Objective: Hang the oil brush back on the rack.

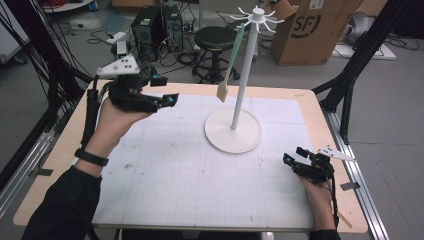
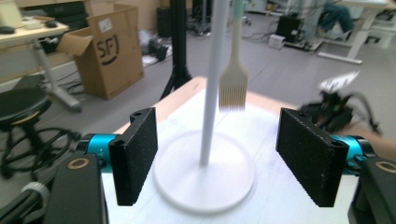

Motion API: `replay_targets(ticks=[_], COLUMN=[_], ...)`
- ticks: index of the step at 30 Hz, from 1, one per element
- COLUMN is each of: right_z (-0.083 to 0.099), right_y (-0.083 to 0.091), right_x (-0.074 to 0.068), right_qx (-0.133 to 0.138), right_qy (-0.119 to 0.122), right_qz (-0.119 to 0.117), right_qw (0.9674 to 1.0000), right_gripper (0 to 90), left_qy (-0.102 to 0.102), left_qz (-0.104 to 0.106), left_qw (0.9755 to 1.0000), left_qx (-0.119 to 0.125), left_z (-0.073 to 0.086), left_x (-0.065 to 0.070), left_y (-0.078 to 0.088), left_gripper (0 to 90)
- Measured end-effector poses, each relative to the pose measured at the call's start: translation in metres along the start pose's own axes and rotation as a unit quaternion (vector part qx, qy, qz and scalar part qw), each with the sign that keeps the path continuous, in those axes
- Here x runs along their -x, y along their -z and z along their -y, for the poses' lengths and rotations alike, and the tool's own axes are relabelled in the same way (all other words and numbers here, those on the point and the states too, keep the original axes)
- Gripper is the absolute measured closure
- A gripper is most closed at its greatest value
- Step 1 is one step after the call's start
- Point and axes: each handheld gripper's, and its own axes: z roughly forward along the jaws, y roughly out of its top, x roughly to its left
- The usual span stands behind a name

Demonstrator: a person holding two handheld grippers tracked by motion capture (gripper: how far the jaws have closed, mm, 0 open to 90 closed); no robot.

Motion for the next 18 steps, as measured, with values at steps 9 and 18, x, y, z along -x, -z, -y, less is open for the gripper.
replay_targets(ticks=[9, 18], right_z=[0.0, 0.0], right_y=[0.0, 0.0], right_x=[0.0, -0.001], right_qx=[0.0, 0.0], right_qy=[0.0, 0.0], right_qz=[0.002, 0.004], right_qw=[1.0, 1.0], right_gripper=[24.5, 24.4], left_qy=[0.017, 0.042], left_qz=[-0.036, -0.07], left_qw=[0.9991, 0.9965], left_qx=[-0.014, -0.018], left_z=[0.086, 0.144], left_x=[-0.013, -0.022], left_y=[0.039, 0.068], left_gripper=[25.6, 24.0])
